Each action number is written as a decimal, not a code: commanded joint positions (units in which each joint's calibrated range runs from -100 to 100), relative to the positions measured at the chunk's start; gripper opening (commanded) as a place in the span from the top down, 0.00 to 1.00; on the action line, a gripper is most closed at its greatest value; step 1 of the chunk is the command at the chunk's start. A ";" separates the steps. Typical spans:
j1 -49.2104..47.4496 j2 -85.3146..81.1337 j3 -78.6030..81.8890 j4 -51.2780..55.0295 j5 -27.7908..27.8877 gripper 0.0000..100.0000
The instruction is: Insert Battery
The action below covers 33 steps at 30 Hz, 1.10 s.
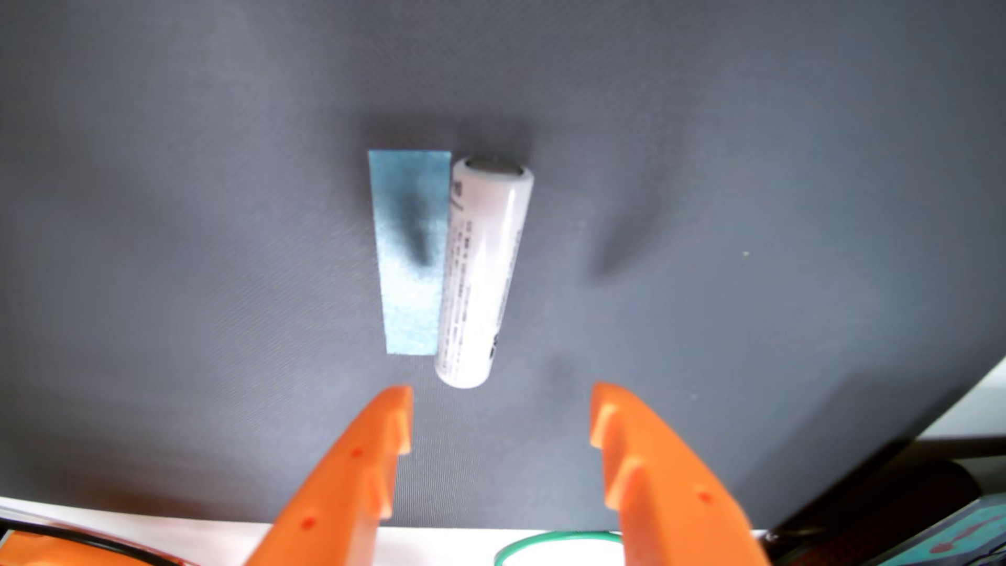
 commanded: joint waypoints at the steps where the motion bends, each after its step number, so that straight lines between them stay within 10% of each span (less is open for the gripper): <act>1: 0.07 -0.30 0.35 -1.34 0.11 0.81; 33: -0.40 3.12 6.83 -9.46 2.38 0.85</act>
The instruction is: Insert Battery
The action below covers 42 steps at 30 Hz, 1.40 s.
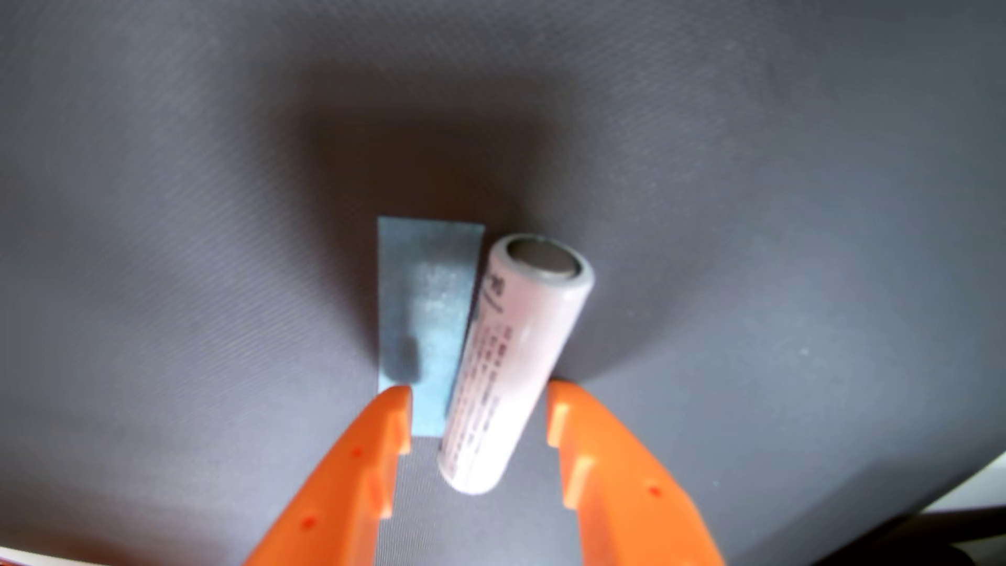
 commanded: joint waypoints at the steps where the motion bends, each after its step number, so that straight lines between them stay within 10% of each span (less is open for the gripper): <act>1: 0.66 1.62 -2.39 0.16 0.18 0.85; 28: -0.64 -8.22 -4.82 5.58 -5.59 0.98; 42: -25.67 -21.89 2.03 8.63 -15.06 0.98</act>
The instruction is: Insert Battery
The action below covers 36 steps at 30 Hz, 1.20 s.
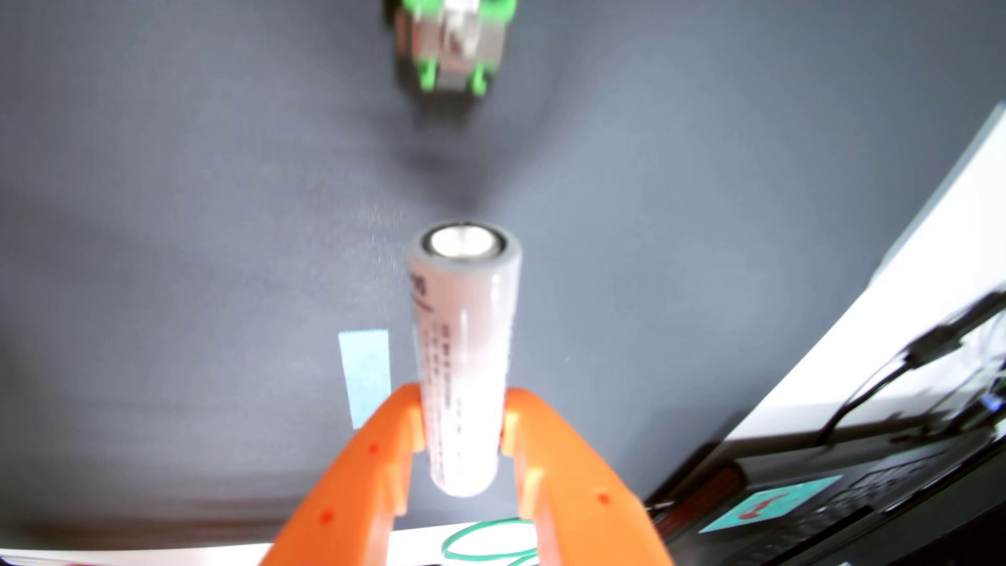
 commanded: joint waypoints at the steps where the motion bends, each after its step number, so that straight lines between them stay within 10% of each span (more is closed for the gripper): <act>1: -5.86 -1.76 -0.14 0.60 -1.01 0.98; 36: -16.37 -2.01 -3.93 4.58 -13.17 0.98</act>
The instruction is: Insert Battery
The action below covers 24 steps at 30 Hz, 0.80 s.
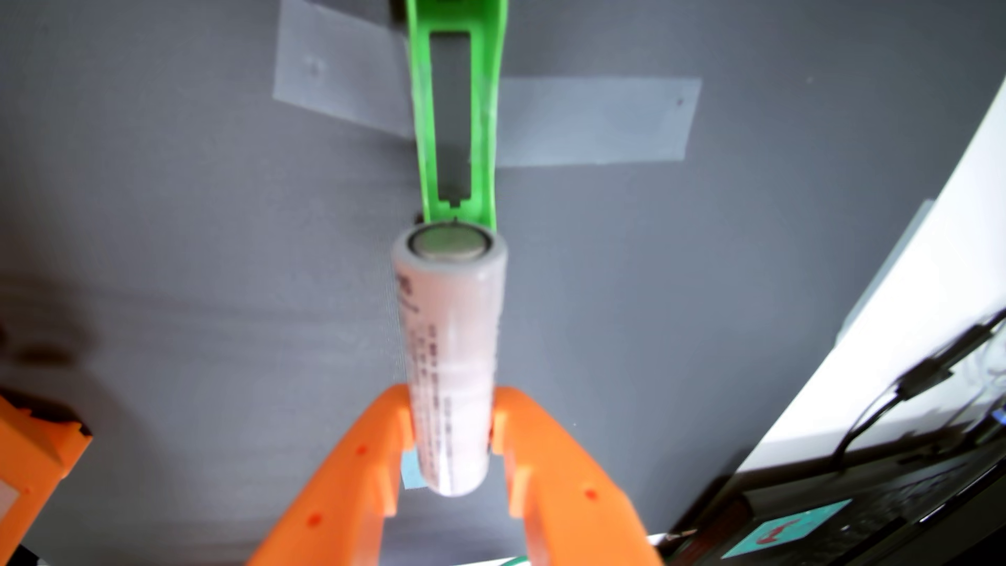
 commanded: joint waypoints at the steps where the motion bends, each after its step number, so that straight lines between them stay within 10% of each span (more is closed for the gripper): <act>1: -2.90 -1.01 -2.39 -0.36 -1.47 0.98; 24: -4.55 1.24 2.66 -8.07 -3.79 0.98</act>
